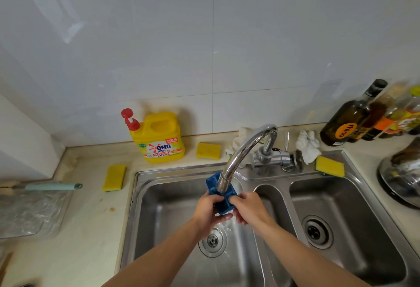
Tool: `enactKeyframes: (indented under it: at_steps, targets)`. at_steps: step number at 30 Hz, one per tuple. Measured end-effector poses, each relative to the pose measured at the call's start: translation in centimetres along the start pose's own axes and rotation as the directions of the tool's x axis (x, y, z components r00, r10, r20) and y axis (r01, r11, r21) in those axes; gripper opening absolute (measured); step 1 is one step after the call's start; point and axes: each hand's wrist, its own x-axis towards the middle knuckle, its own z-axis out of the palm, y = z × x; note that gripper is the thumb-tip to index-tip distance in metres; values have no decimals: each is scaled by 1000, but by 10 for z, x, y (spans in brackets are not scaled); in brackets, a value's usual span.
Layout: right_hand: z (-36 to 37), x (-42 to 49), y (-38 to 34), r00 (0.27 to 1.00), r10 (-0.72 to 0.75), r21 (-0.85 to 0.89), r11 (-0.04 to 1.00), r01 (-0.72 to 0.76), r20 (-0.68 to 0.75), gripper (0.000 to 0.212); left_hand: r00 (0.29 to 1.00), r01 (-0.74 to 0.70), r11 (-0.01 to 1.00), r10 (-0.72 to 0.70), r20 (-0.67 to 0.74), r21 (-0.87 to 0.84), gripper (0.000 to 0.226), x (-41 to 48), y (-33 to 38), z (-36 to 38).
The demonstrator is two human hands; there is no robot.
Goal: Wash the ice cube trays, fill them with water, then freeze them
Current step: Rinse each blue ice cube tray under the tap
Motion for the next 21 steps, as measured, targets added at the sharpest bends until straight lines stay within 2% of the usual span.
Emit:
enactKeyframes:
  at_steps: [4, 9, 14, 16, 21]
  targets:
    - [9, 0, -3, 998, -62, 0, 998, 62, -34, 13, 997, -70, 994, 68, 27, 79, 47, 0, -1, -2]
    - [15, 0, -5, 963, -230, -167, 964, 206, -141, 10, 988, -155, 977, 153, 22, 147, 32, -1, -1, 1]
    - [11, 1, -4, 972, -224, -255, 946, 200, -69, 13, 982, -173, 960, 185, -34, 220, 31, 3, -1, 0]
    - [10, 3, -1, 978, -203, -216, 958, 190, -42, 15, 976, -185, 934, 210, -51, 307, 32, 3, 1, -4]
    - [12, 15, -1, 996, -91, -13, 996, 92, 25, 36, 964, -168, 801, 256, -75, 575, 28, -2, 10, -19]
